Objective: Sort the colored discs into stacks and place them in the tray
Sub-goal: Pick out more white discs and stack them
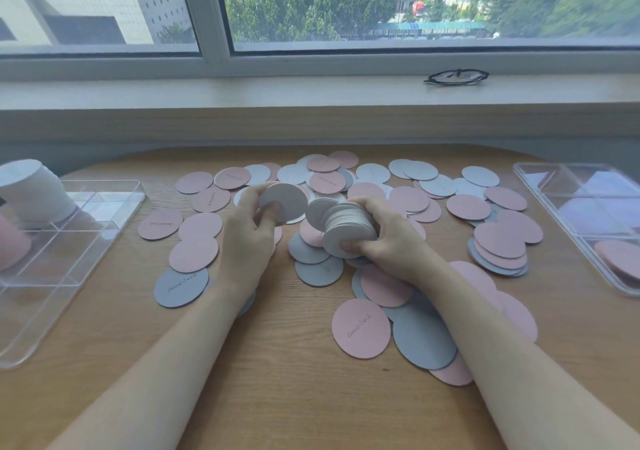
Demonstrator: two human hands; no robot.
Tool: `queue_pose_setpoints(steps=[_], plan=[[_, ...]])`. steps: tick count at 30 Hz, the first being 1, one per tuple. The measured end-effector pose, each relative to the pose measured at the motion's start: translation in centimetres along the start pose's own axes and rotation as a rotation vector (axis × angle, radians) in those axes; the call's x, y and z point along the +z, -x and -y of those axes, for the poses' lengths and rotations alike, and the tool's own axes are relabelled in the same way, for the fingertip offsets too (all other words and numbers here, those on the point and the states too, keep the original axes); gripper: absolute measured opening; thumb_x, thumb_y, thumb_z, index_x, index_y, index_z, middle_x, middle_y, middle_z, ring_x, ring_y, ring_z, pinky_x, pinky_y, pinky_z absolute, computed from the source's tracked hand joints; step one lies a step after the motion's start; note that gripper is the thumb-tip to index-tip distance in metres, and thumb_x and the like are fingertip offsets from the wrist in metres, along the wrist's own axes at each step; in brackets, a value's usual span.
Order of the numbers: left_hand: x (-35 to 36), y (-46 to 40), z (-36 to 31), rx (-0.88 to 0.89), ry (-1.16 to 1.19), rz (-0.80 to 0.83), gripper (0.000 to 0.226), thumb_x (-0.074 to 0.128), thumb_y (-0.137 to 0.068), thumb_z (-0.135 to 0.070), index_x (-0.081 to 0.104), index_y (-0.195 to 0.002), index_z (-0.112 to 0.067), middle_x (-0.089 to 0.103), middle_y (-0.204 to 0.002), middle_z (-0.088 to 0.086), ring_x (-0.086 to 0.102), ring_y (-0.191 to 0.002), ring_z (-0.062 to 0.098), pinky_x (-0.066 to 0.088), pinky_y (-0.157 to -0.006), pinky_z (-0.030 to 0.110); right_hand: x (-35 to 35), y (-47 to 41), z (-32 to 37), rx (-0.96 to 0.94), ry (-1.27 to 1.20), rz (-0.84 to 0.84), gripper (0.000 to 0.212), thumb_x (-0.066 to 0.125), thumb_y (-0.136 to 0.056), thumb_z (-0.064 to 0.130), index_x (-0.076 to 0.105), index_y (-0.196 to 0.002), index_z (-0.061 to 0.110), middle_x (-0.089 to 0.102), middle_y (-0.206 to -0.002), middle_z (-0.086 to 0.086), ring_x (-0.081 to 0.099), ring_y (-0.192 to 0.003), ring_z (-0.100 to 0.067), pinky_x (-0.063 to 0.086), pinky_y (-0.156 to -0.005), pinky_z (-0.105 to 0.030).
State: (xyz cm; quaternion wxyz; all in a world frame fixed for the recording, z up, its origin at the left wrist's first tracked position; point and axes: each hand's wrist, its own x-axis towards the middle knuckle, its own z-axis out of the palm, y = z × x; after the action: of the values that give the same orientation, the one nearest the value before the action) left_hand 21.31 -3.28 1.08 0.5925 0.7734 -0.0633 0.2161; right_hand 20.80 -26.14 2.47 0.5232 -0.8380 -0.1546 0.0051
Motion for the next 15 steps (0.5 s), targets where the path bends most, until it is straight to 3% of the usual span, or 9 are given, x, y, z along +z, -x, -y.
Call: queue_pose_setpoints(steps=[2,4,7,10,12,15], plan=[[-0.1,-0.1,0.1,-0.012,-0.030,-0.070,0.024,0.054,-0.099,-0.011,0.060,-0.118,-0.025,0.068,-0.106,-0.010,0.066,-0.101,0.012,0.055,-0.089,0.040,0.0,0.0,0.0,0.013,0.005,0.008,0.050,0.080,-0.080,0.015,0.056,-0.122,0.029,0.067,-0.105,0.012,0.066,-0.092,-0.003,0.052,-0.077,-0.019],[0.0,0.0,-0.2,-0.013,-0.047,-0.033,0.025,0.052,-0.100,-0.010,0.060,-0.118,-0.024,0.068,-0.107,-0.013,0.064,-0.103,0.008,0.055,-0.090,0.035,0.0,0.1,-0.1,0.016,0.012,0.014,0.049,0.079,-0.080,0.014,0.055,-0.121,0.029,0.067,-0.104,0.013,0.065,-0.092,-0.003,0.053,-0.076,-0.020],[0.3,0.4,-0.6,0.023,-0.121,0.193,0.032,0.049,-0.102,-0.010,0.063,-0.124,-0.029,0.068,-0.113,-0.019,0.061,-0.110,0.001,0.049,-0.094,0.024,0.1,0.1,0.0,0.001,0.017,0.025,0.055,0.078,-0.081,0.010,0.054,-0.127,0.029,0.064,-0.110,0.015,0.063,-0.099,-0.001,0.050,-0.079,-0.017],[0.5,0.7,-0.7,0.051,-0.221,0.363,0.028,0.050,-0.104,-0.031,0.060,-0.128,-0.038,0.071,-0.109,-0.018,0.064,-0.106,0.002,0.047,-0.092,0.019,0.2,0.1,0.1,-0.024,0.064,0.046,0.073,0.078,-0.082,0.013,0.045,-0.145,0.029,0.056,-0.130,0.010,0.054,-0.118,-0.002,0.044,-0.098,-0.018],[0.6,1.0,-1.2,0.063,-0.192,0.442,0.034,0.054,-0.100,-0.038,0.057,-0.133,-0.033,0.070,-0.108,-0.021,0.063,-0.101,-0.005,0.042,-0.082,0.007,0.3,0.0,0.1,-0.027,0.099,0.065,0.076,0.078,-0.084,0.016,0.040,-0.149,0.027,0.048,-0.132,0.007,0.049,-0.121,-0.005,0.040,-0.102,-0.019],[1.0,1.4,-1.7,0.100,-0.171,0.540,0.053,0.070,-0.090,-0.038,0.050,-0.139,-0.029,0.064,-0.119,-0.022,0.060,-0.108,-0.008,0.041,-0.085,0.006,0.5,0.2,0.3,-0.054,0.182,0.110,0.074,0.074,-0.088,0.020,0.037,-0.151,0.025,0.037,-0.133,0.008,0.040,-0.127,-0.004,0.034,-0.107,-0.018]])
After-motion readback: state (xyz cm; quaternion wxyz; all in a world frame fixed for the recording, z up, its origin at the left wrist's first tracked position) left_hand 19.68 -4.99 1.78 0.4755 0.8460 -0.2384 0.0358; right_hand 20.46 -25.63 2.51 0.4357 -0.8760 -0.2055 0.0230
